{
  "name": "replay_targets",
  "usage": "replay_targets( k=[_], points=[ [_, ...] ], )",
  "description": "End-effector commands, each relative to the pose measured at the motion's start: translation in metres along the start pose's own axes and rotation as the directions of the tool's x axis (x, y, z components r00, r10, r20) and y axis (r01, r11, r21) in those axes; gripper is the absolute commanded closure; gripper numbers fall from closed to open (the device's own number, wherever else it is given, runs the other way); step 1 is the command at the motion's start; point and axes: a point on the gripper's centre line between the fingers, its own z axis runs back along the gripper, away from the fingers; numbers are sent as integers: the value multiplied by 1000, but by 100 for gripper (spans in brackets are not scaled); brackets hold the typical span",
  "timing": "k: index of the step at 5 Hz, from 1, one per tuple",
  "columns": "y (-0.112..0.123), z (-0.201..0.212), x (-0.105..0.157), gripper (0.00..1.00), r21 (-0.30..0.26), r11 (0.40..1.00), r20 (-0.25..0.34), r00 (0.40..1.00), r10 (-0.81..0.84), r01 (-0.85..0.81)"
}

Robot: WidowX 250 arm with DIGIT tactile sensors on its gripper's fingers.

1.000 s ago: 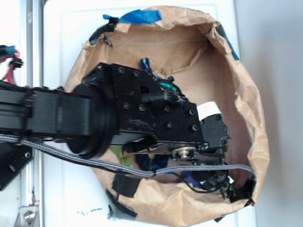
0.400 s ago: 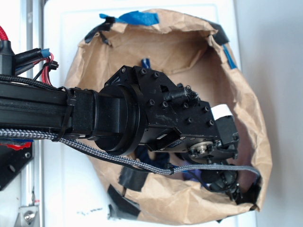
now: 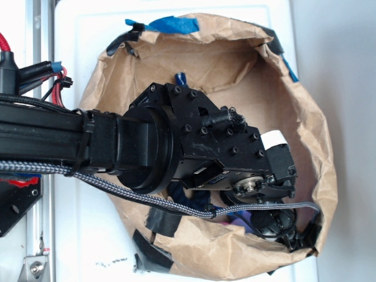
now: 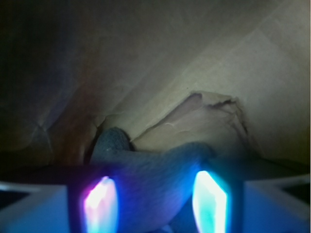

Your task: Grab the gray animal.

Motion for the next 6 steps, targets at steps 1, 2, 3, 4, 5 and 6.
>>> replay_targets(
  k=[1, 2, 3, 4, 5, 6],
  points=[
    [-1, 12, 5, 100, -18, 1000, 44, 999, -10, 11],
    [1, 15, 6, 100, -12, 1000, 57, 998, -20, 21],
    [3, 25, 11, 100, -20, 999, 83, 996, -28, 29],
    [12, 50, 21, 100, -39, 999, 127, 992, -21, 26],
    [25, 73, 27, 100, -53, 998, 157, 987, -24, 33],
    [34, 87, 27, 100, -62, 998, 167, 986, -21, 32]
  ],
)
